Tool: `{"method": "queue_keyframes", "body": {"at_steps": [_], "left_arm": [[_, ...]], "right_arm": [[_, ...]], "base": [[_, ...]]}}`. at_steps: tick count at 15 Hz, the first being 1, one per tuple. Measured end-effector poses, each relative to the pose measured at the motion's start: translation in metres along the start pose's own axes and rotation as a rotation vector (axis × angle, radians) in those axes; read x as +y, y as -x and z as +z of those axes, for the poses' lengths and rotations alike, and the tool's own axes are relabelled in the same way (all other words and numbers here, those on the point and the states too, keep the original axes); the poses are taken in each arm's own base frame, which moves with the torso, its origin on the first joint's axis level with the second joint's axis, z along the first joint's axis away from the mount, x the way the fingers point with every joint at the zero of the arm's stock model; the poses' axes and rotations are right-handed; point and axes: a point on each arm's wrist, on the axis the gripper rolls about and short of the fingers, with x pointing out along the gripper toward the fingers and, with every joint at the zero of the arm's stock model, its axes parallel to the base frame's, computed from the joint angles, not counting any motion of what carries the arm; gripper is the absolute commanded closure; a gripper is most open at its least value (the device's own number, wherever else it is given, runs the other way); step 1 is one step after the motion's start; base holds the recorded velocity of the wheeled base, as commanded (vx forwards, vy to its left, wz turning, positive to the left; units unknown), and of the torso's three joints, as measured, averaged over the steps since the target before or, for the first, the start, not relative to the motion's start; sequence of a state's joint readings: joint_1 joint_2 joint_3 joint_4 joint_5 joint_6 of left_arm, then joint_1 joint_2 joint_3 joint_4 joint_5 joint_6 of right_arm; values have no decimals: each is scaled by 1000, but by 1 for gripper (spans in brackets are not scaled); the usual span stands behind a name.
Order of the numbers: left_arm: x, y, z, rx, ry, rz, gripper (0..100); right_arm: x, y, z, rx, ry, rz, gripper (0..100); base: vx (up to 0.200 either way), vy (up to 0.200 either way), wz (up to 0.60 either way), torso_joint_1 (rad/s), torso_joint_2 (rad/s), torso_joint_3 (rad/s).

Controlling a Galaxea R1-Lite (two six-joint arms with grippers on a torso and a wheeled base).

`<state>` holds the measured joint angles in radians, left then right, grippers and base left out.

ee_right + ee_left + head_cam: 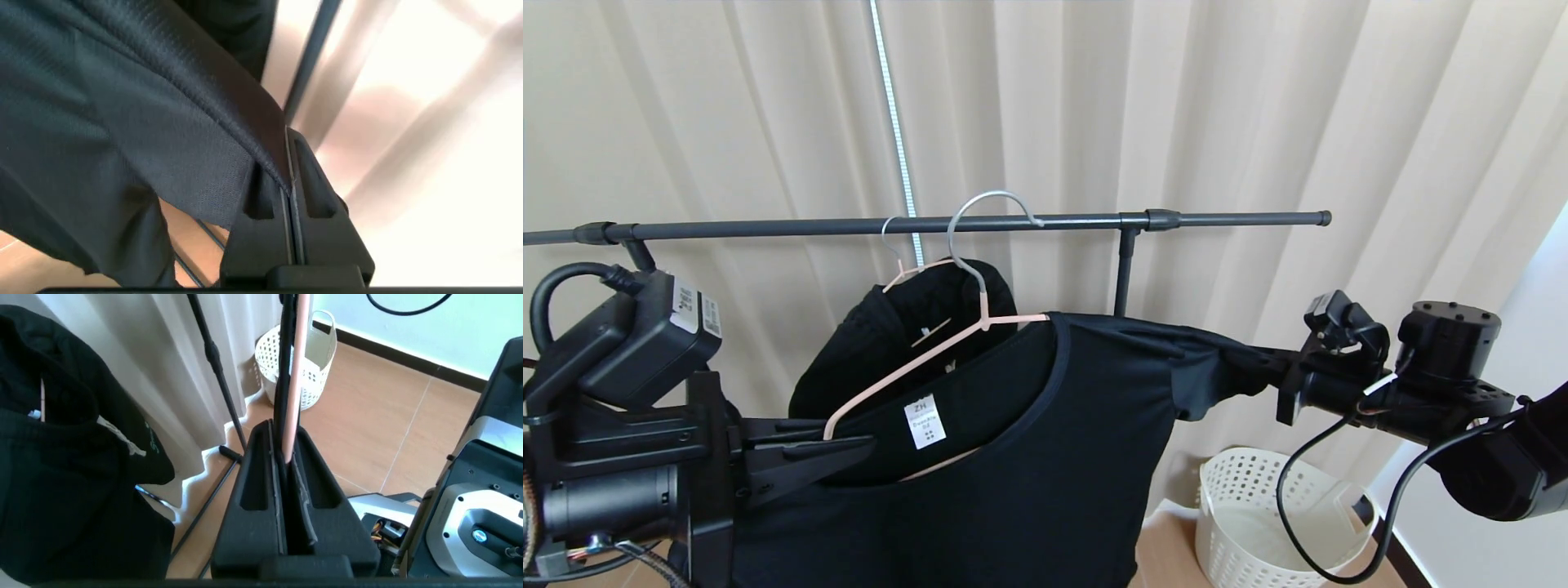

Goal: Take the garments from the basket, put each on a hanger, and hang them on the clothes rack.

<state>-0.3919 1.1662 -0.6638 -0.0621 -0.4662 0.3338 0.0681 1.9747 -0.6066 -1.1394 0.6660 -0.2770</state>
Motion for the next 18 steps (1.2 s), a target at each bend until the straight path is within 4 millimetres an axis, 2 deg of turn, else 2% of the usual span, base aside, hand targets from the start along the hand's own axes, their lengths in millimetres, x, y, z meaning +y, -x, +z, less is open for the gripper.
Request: {"method": "queue_keyframes", "body": {"at_steps": [10,17,18], "left_arm": [[2,9,2,-25,34,39,100],[8,9,4,-25,64,69,100],[9,8,5,-24,69,69,100]], "right_arm": [[-20,-3,-10,8,-34,-43,100],[-15,-2,-17,69,-71,-26,100],[-14,-1,-17,73,-62,-23,0]], "base": [[0,0,0,0,0,0],[0,0,0,0,0,0],[0,0,0,0,0,0]]}}
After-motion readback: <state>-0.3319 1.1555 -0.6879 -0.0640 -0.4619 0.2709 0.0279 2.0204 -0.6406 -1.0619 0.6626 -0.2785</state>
